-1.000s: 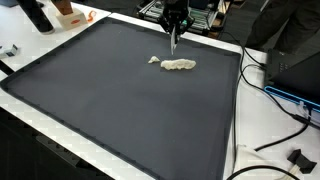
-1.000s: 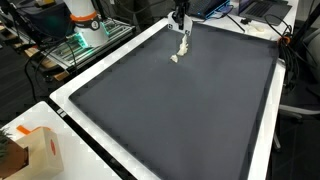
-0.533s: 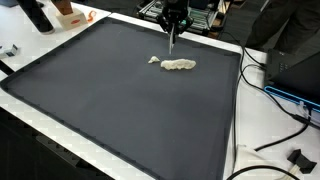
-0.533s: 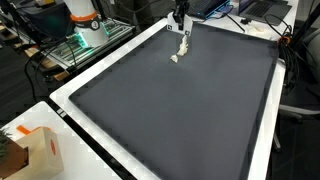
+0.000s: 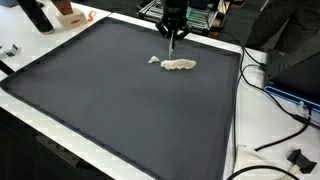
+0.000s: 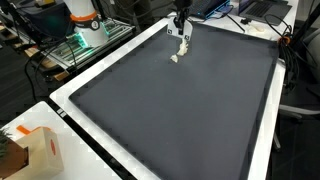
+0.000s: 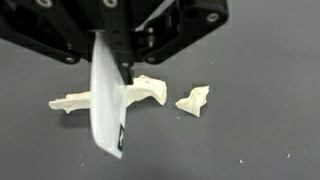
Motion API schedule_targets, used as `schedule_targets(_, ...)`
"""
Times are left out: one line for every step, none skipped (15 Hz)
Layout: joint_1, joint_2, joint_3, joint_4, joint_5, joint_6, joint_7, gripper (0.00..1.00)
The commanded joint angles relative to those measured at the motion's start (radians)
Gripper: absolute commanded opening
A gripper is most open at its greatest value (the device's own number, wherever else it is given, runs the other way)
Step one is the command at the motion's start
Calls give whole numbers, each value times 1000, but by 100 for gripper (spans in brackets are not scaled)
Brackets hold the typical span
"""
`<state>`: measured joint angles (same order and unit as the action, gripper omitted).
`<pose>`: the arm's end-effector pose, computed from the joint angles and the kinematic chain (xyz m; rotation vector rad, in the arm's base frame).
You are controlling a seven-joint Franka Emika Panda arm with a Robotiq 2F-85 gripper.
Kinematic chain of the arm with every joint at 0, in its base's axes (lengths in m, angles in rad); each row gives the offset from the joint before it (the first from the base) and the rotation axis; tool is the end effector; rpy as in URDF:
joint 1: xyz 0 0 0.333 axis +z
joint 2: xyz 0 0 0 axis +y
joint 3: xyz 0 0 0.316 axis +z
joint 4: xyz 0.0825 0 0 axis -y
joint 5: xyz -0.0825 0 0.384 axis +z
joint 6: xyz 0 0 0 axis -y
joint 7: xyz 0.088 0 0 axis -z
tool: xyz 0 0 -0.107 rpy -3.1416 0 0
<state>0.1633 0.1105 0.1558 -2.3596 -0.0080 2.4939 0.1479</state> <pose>0.4850 0.1607 0.2845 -3.1116 -0.2751 -0.0339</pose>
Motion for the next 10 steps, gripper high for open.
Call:
schedule_targets(12,71,-11,27,-71,55,12,1)
schedule_targets(15,86,-15,31,-96,77,13,1)
schedule_targets(17,102,-20,37,-111,88,15,1)
schedule_targets(16,119,-21,43,-117,111,6,1)
schedule_targets(18,133,-25,48,-124,125,10,1)
schedule_targets(20,146,-26,52,-126,145,2,1)
schedule_targets(23,157,-31,54,-137,169,1,1)
schedule_targets(27,171,-37,60,-147,179,8,1)
schedule_targets(32,182,-46,64,-161,186,15,1)
schedule_targets(34,193,-50,66,-167,184,12,1)
